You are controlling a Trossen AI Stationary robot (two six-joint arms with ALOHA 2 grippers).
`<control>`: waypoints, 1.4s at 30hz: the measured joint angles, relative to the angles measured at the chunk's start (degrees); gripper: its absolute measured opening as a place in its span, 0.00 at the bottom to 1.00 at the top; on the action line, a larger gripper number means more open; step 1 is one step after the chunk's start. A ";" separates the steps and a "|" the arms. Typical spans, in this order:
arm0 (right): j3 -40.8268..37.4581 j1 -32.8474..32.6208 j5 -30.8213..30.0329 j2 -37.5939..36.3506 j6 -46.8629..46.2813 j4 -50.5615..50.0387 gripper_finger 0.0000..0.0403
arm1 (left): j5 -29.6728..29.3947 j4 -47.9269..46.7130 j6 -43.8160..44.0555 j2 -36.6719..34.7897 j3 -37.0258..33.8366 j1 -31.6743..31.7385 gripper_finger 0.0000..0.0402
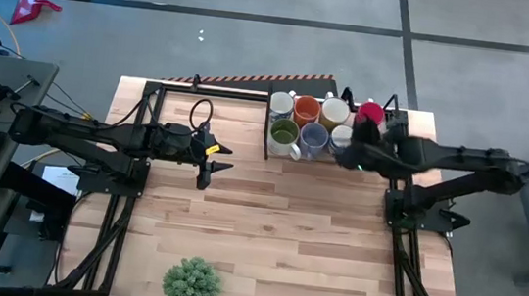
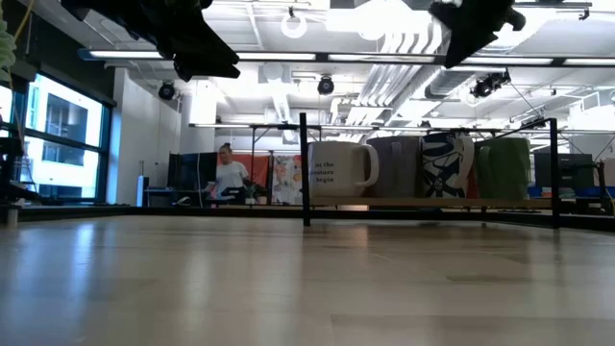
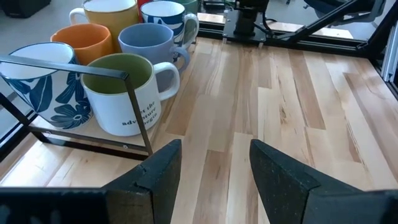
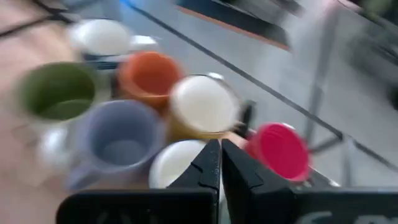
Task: Place coffee mugs
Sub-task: Return to Home Position
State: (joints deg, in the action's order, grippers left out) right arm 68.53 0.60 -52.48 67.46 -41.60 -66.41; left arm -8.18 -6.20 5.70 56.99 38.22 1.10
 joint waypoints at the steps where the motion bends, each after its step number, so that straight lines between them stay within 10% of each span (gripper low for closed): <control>1: -1.23 -2.09 0.30 -1.36 1.59 1.82 0.00 | 0.02 0.00 -0.26 0.00 0.00 0.00 0.45; 7: -15.08 -12.09 6.40 -8.16 17.85 23.13 0.00 | 0.05 0.04 -0.35 0.00 0.00 0.00 0.45; 15: -34.92 -17.92 28.90 -21.81 34.01 50.17 0.00 | 6.48 -0.43 -0.37 -2.17 -0.02 -0.04 0.45; 25: -39.41 -20.61 33.99 -36.15 32.01 51.17 0.00 | 7.68 -13.21 1.63 -15.13 -0.04 -0.02 0.45; 42: -39.43 -20.63 42.39 -36.39 9.21 48.06 0.00 | 7.54 -11.63 1.70 -15.91 -0.02 -0.01 0.45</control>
State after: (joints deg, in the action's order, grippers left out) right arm 29.10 -20.03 -10.09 31.07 -32.40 -18.35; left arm -0.64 -17.82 7.40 41.08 38.20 1.09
